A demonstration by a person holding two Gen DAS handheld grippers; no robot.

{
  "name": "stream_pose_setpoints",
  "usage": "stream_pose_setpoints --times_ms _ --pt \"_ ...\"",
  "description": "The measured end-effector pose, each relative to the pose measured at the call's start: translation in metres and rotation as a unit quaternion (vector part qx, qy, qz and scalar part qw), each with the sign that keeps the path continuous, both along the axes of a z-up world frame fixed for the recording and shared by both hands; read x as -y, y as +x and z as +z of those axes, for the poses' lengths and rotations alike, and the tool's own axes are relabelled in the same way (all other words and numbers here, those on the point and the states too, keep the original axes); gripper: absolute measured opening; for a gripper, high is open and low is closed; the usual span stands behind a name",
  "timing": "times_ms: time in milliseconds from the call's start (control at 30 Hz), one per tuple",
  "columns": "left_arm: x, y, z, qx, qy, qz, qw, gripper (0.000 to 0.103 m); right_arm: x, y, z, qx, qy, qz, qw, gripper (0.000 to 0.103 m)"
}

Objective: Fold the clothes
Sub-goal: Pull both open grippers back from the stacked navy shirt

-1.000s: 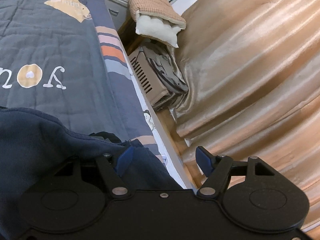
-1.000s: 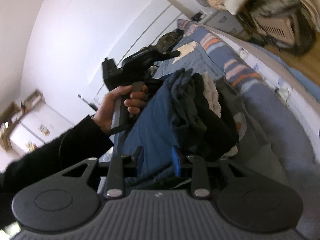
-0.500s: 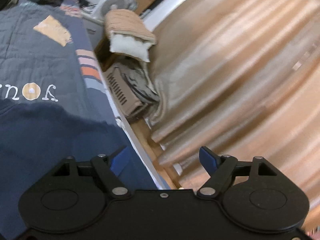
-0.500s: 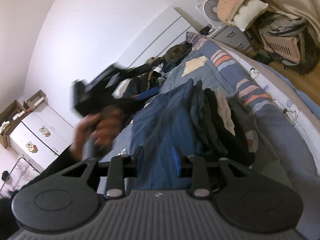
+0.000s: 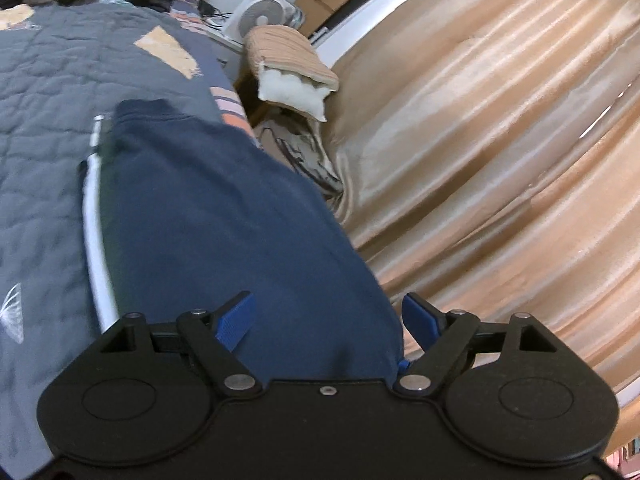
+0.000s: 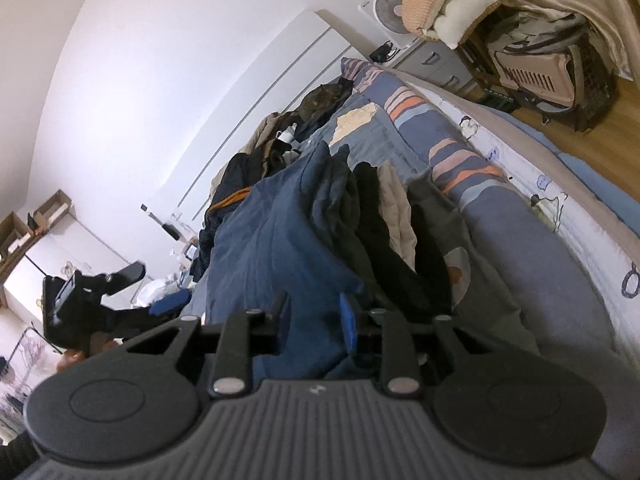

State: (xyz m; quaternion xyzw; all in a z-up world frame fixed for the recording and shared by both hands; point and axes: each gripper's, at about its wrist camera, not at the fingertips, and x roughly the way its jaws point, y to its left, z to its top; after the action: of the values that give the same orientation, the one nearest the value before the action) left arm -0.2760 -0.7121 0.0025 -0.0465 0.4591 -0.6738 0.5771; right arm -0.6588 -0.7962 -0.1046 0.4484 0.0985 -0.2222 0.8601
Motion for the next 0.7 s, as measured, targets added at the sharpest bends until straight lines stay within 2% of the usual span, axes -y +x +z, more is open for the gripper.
stream_pose_setpoints --times_ms 167,200,300,467,533,700 --pt "-0.024 -0.009 0.003 0.024 0.012 0.006 0.9996 0.085 -0.005 0.003 0.010 -0.014 -0.001 -0.006 1.000 0.027" --pt "-0.028 -0.012 0.004 0.033 0.014 0.007 0.9993 0.086 -0.008 0.004 0.014 -0.021 -0.006 -0.006 1.000 0.030" --pt "-0.038 -0.022 0.009 0.070 0.024 0.014 0.9972 0.095 -0.016 0.006 0.025 -0.045 -0.021 -0.008 0.999 0.033" --pt "-0.052 -0.041 0.021 0.149 0.034 0.020 0.9881 0.099 -0.033 0.009 0.046 -0.090 -0.051 -0.022 0.994 0.044" --pt "-0.060 -0.050 0.027 0.177 0.030 0.023 0.9834 0.100 -0.041 0.011 0.054 -0.115 -0.068 -0.031 0.991 0.053" --pt "-0.074 -0.069 0.037 0.230 0.028 0.033 0.9723 0.103 -0.058 0.014 0.069 -0.169 -0.086 -0.050 0.980 0.065"
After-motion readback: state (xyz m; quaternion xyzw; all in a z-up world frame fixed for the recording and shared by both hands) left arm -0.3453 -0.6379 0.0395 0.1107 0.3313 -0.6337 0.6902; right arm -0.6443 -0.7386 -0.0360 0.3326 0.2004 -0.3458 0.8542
